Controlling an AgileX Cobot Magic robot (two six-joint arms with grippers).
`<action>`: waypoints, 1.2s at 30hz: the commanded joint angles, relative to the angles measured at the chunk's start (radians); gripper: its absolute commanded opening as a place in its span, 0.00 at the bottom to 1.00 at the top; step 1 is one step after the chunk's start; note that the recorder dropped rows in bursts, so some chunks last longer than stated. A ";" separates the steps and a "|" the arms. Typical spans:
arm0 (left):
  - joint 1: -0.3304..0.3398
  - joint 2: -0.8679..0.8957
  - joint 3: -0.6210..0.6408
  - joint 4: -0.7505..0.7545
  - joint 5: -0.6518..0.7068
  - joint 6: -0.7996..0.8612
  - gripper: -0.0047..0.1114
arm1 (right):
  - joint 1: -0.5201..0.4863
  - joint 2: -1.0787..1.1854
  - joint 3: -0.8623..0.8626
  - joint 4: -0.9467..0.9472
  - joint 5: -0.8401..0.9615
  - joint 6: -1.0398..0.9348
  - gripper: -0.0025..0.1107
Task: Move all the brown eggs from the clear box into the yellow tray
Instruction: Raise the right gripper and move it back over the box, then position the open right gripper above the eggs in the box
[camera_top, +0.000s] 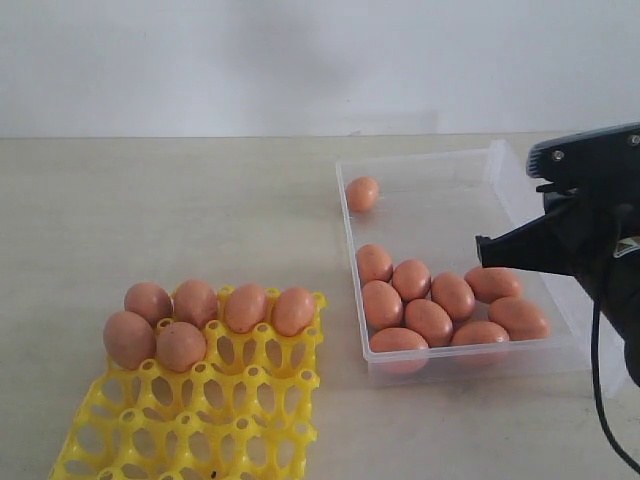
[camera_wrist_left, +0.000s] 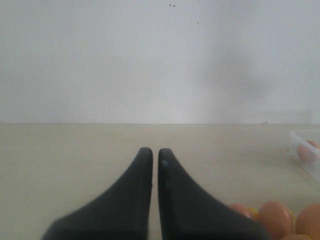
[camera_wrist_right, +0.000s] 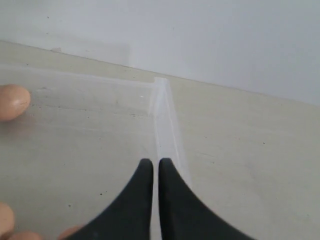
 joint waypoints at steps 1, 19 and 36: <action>0.003 -0.003 0.004 0.000 -0.003 0.003 0.08 | -0.004 0.001 0.000 -0.279 0.159 -0.006 0.02; 0.003 -0.003 0.004 0.000 -0.001 0.003 0.08 | -0.199 0.161 -0.589 -0.433 1.273 0.150 0.09; 0.003 -0.003 0.004 0.000 -0.001 0.003 0.08 | -0.199 0.199 -0.589 -0.441 1.179 0.180 0.48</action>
